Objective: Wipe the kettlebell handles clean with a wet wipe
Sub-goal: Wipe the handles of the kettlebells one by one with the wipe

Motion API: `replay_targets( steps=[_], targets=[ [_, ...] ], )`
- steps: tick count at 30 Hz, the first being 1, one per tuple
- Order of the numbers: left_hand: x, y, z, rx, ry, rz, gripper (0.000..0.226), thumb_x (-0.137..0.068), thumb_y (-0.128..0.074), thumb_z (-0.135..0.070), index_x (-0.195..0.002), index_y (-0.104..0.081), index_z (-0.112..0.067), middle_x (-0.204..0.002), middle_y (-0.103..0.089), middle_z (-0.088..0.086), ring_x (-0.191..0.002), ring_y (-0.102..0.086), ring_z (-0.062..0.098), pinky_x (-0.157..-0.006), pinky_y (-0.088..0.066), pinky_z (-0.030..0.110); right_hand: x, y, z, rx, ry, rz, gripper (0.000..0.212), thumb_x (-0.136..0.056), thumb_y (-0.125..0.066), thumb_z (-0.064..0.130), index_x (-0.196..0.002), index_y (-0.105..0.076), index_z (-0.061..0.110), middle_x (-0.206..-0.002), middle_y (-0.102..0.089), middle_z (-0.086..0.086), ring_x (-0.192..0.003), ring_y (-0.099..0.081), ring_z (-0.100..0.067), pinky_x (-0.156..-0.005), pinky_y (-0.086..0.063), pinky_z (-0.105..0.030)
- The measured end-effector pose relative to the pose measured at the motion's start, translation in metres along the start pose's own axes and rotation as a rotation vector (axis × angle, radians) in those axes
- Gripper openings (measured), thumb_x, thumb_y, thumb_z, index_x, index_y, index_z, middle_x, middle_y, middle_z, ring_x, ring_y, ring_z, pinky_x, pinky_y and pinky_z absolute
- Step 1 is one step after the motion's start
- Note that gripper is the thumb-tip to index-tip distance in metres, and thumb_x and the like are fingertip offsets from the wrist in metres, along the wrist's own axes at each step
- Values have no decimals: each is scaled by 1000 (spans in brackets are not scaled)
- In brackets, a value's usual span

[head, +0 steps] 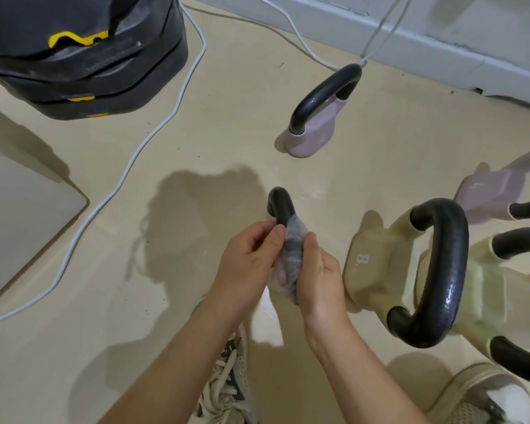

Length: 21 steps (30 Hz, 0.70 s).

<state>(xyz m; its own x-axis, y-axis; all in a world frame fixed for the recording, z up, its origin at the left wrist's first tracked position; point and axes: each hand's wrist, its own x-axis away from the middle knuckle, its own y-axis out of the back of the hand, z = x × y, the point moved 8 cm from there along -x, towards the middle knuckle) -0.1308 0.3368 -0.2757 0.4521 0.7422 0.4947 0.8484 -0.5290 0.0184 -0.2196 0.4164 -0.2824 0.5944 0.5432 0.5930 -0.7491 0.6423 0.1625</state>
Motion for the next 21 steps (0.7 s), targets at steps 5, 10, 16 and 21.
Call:
replay_targets(
  steps=[5, 10, 16, 21],
  targets=[
    [9, -11, 9, 66, 16, 92, 26, -97, -51, -29, -116, -66, -19, -101, -74, 1, -96, -70, 13, -80, -55, 22, 11, -8, -1, -108, -93, 104, 43, -103, -35, 41, -83, -65, 18, -60, -63, 0, -55, -59, -13, -47, -46, -20],
    [12, -16, 14, 250, 112, 150, 42, -91, -47, -46, -113, -67, -16, -103, -73, 5, -100, -68, 16, -89, -52, 31, -18, -29, 24, -45, -137, 262, 41, -96, -51, 41, -79, -52, 4, -64, -47, -17, -57, -48, -27, -54, -44, -31],
    [-1, -18, 5, 192, 160, 96, 38, -96, -47, -47, -85, -55, -12, -62, -43, -3, -60, -38, 15, -63, -34, 34, -29, -31, 20, -103, -276, 235, 49, -91, -56, 42, -57, -41, 11, -42, -34, -7, -37, -34, -19, -41, -32, -22],
    [7, -29, -21, 67, 112, 132, 41, -98, -45, -45, -81, -54, -8, -62, -44, -2, -60, -40, 15, -67, -35, 37, -20, -15, 32, -170, -286, 170, 53, -92, -55, 44, -55, -40, 9, -41, -33, -7, -37, -35, -20, -45, -34, -26]
  ],
)
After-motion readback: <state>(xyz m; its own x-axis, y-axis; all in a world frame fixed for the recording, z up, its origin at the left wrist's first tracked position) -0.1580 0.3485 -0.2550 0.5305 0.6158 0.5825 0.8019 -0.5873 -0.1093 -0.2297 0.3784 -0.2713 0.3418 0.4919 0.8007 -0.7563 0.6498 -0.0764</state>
